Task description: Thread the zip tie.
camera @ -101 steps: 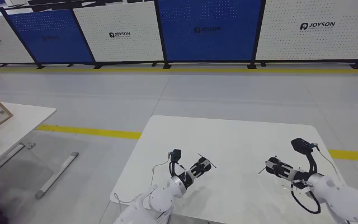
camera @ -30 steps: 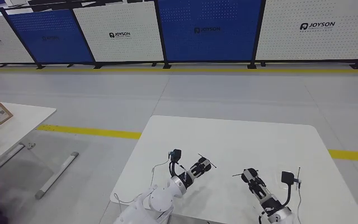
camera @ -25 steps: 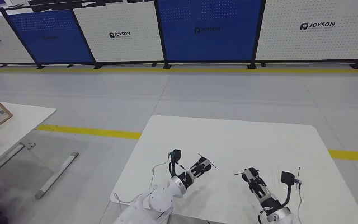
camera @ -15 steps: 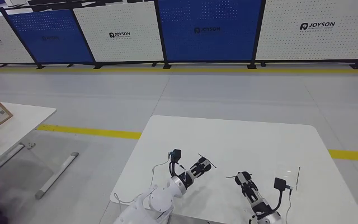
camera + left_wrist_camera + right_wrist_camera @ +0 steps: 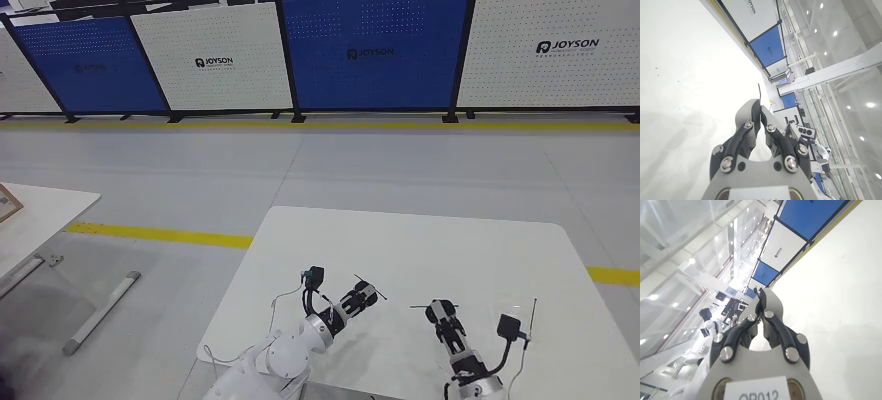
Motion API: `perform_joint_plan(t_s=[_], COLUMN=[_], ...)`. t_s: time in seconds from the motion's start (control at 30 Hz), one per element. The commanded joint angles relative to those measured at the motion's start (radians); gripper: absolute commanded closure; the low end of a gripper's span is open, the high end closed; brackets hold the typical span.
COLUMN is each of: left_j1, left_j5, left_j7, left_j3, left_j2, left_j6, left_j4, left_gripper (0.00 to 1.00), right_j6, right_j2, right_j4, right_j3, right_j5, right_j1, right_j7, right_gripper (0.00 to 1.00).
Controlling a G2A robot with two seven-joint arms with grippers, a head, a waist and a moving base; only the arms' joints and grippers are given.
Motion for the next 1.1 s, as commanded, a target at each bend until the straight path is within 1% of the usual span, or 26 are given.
perform_joint_plan(t_s=[0.0,0.07,0.1,0.13,0.23,0.27,0.63,0.77,0.83,0.9,1.0,1.07], left_j1=[0.000,0.000,0.000,0.000,0.000,0.000,0.000,0.000,0.000,0.000,0.000,0.000], left_j5=[0.000,0.000,0.000,0.000,0.000,0.000,0.000,0.000,0.000,0.000,0.000,0.000], left_j7=[0.000,0.000,0.000,0.000,0.000,0.000,0.000,0.000,0.000,0.000,0.000,0.000], left_j3=[0.000,0.000,0.000,0.000,0.000,0.000,0.000,0.000,0.000,0.000,0.000,0.000], left_j2=[0.000,0.000,0.000,0.000,0.000,0.000,0.000,0.000,0.000,0.000,0.000,0.000], left_j6=[0.000,0.000,0.000,0.000,0.000,0.000,0.000,0.000,0.000,0.000,0.000,0.000], left_j4=[0.000,0.000,0.000,0.000,0.000,0.000,0.000,0.000,0.000,0.000,0.000,0.000], left_gripper=[1.00,1.00,1.00,1.00,1.00,1.00,1.00,1.00,1.00,1.00,1.00,1.00], right_j6=[0.083,0.135,0.183,0.219,0.266,0.271,0.270,0.256,0.229,0.206,0.181,0.140], right_j2=[-0.013,-0.025,-0.034,-0.041,-0.061,-0.065,-0.068,-0.074,-0.078,-0.081,-0.087,-0.090], right_j4=[-0.013,-0.015,-0.005,0.000,0.029,0.039,0.044,0.091,0.111,0.124,0.128,0.124], right_j3=[-0.014,-0.031,-0.039,-0.050,-0.079,-0.083,-0.085,-0.081,-0.085,-0.092,-0.105,-0.107], right_j5=[-0.005,-0.005,-0.003,-0.005,-0.009,-0.012,-0.014,-0.027,-0.040,-0.071,-0.121,-0.139], right_j1=[0.009,0.027,0.042,0.057,0.096,0.102,0.105,0.113,0.114,0.111,0.100,0.082], right_j7=[-0.042,-0.052,-0.061,-0.060,-0.045,-0.043,-0.040,0.000,0.037,0.047,0.031,0.011], right_gripper=[1.00,1.00,1.00,1.00,1.00,1.00,1.00,1.00,1.00,1.00,1.00,1.00])
